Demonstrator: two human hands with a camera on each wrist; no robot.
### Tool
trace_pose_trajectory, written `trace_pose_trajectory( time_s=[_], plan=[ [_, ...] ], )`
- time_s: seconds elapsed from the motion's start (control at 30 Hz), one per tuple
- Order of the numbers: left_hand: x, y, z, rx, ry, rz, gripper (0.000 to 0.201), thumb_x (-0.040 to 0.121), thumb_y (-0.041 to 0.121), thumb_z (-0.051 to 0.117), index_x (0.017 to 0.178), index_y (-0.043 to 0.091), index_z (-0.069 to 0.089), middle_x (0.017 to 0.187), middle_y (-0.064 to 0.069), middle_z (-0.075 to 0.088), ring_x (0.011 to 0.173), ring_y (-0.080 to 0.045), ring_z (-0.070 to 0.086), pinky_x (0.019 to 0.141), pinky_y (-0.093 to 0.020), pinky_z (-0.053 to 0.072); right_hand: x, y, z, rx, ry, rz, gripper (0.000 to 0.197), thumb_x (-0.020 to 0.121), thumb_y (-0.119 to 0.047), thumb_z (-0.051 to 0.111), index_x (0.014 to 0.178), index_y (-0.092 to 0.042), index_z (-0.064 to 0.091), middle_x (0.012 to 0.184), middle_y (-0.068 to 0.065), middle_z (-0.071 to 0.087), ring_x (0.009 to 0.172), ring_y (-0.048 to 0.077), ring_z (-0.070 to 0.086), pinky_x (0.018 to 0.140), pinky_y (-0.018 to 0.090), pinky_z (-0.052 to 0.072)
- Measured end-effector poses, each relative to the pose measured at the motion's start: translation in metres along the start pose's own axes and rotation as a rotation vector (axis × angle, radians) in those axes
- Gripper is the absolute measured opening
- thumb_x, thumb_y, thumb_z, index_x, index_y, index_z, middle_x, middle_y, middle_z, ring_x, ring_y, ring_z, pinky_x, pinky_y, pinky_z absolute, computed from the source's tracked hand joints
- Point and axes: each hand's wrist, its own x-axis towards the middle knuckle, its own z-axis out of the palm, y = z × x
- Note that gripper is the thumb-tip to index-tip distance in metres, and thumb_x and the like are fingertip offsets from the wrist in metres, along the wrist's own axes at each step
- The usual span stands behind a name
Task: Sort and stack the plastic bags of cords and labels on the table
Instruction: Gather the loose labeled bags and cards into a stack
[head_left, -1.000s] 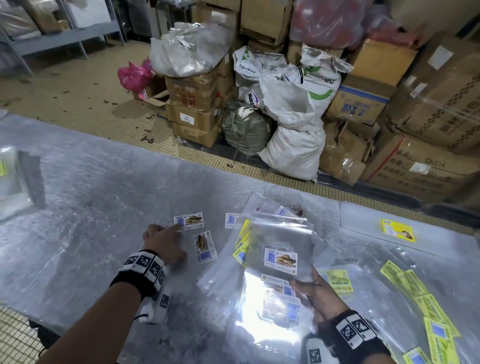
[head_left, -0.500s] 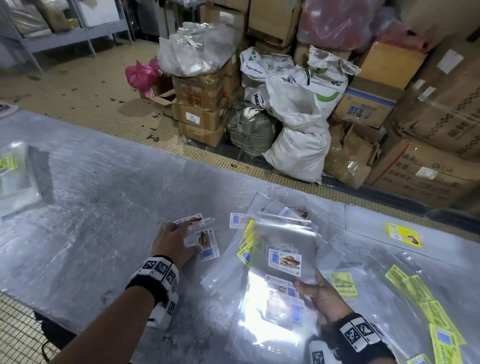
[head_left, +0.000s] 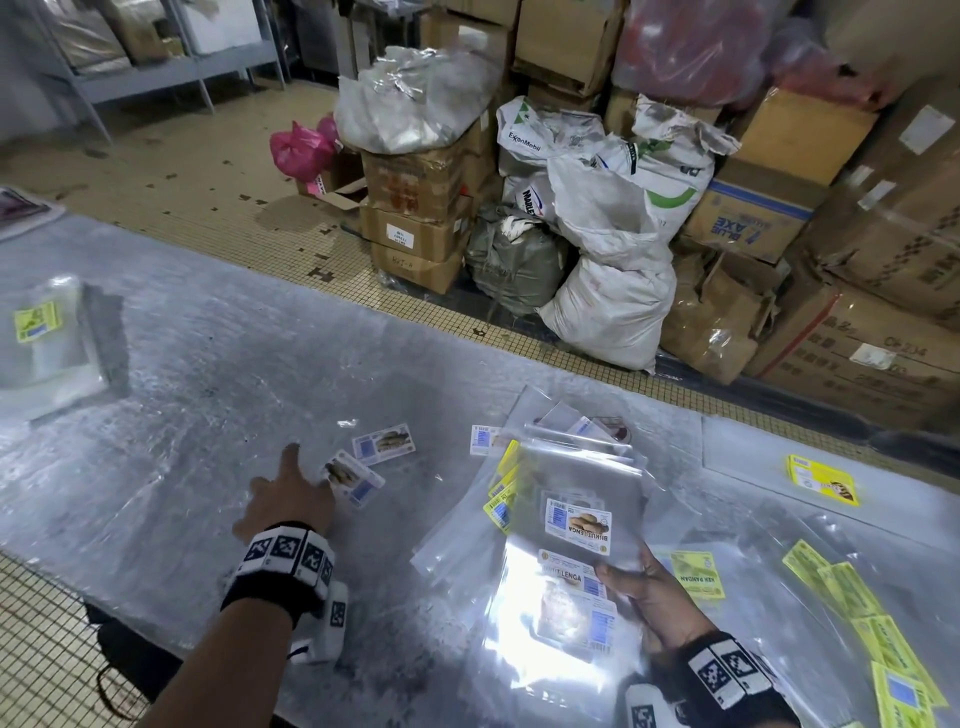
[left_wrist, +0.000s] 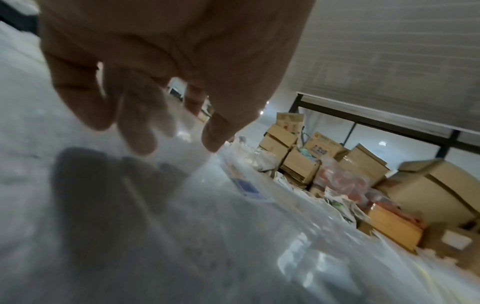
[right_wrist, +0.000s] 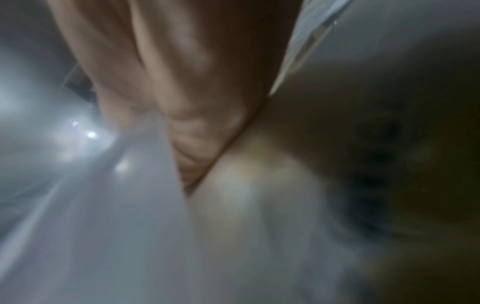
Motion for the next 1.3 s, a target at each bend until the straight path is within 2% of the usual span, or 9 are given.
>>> trace_pose_trajectory(
  time_s=[0.13,0.23,0.37,0.43,0.63,0.8,1.1,1.2,1.3],
  plan=[
    [-0.022,0.002,0.015,0.203,-0.027,0.072,0.060,0.094,0.038,0.042,0.146,0.051,0.016,0.156,-0.013,0.007,0.145,-0.034,0.002,0.113,-0.059,0.009,0.002,0.003,-0.001,0.036,-0.023,-0.001,0.059,0.077,0.008,0.066,0.130,-0.017,0.057,0.119,0.020,0.070,0.106,0.034,0.070,0.087,0.041,0.055],
    [-0.030,0.001,0.028,0.131,-0.027,0.176,0.038,0.093,0.039,0.042,0.130,0.039,0.045,0.145,-0.011,0.030,0.140,-0.034,0.022,0.111,-0.053,0.025,0.001,0.002,0.000,0.045,-0.034,-0.014,0.058,0.075,0.008,0.066,0.128,-0.015,0.058,0.116,0.022,0.070,0.100,0.035,0.072,0.073,0.033,0.060],
    [-0.041,0.009,0.037,0.080,0.046,0.157,0.052,0.090,0.047,0.049,0.129,0.013,0.044,0.136,-0.011,0.042,0.130,-0.032,0.038,0.106,-0.046,0.036,0.002,0.004,-0.002,0.022,-0.036,-0.001,0.064,0.073,0.004,0.071,0.132,-0.016,0.056,0.117,0.020,0.070,0.104,0.036,0.070,0.081,0.037,0.060],
    [-0.044,0.014,0.039,0.011,0.075,0.146,0.061,0.088,0.050,0.055,0.131,0.010,0.040,0.138,-0.014,0.040,0.130,-0.034,0.038,0.107,-0.045,0.034,0.002,0.004,-0.002,0.031,-0.035,0.002,0.058,0.075,0.007,0.066,0.128,-0.015,0.057,0.115,0.020,0.071,0.100,0.034,0.072,0.074,0.032,0.061],
    [-0.042,0.039,0.049,-0.095,0.032,-0.055,0.096,0.087,0.055,0.058,0.152,0.005,0.010,0.160,-0.016,0.002,0.148,-0.032,0.006,0.118,-0.050,0.008,0.002,0.005,-0.002,0.031,-0.041,0.019,0.069,0.068,0.003,0.072,0.133,-0.014,0.055,0.117,0.022,0.070,0.104,0.038,0.070,0.089,0.044,0.057],
    [-0.039,0.049,0.050,-0.126,-0.014,-0.067,0.076,0.088,0.037,0.057,0.150,0.012,0.021,0.159,-0.012,0.005,0.147,-0.031,0.009,0.119,-0.054,0.005,0.003,0.003,-0.003,0.070,-0.065,0.022,0.066,0.070,0.007,0.069,0.132,-0.011,0.056,0.117,0.023,0.070,0.100,0.037,0.071,0.075,0.038,0.062],
    [-0.047,0.055,0.039,-0.133,-0.063,0.102,0.048,0.080,0.024,0.068,0.121,0.037,0.046,0.117,-0.008,0.056,0.112,-0.028,0.048,0.098,-0.043,0.032,0.005,0.003,-0.005,0.062,-0.099,0.042,0.059,0.077,0.012,0.063,0.130,-0.012,0.057,0.116,0.022,0.070,0.097,0.036,0.072,0.069,0.036,0.061],
    [-0.037,0.058,0.027,-0.340,-0.174,0.118,0.041,0.078,0.021,0.072,0.115,0.017,0.055,0.101,-0.010,0.068,0.090,-0.025,0.062,0.080,-0.032,0.046,0.002,0.000,-0.004,0.023,-0.120,0.017,0.054,0.079,0.011,0.062,0.127,-0.014,0.058,0.118,0.019,0.071,0.102,0.033,0.071,0.071,0.032,0.060],
    [-0.022,0.058,0.012,-0.330,-0.280,0.188,0.019,0.085,0.022,0.070,0.082,0.005,0.063,0.076,-0.012,0.062,0.077,-0.026,0.058,0.068,-0.030,0.043,0.002,0.000,-0.005,0.011,-0.113,0.011,0.053,0.080,0.008,0.065,0.127,-0.017,0.059,0.119,0.016,0.071,0.108,0.032,0.069,0.079,0.035,0.057]
  ],
)
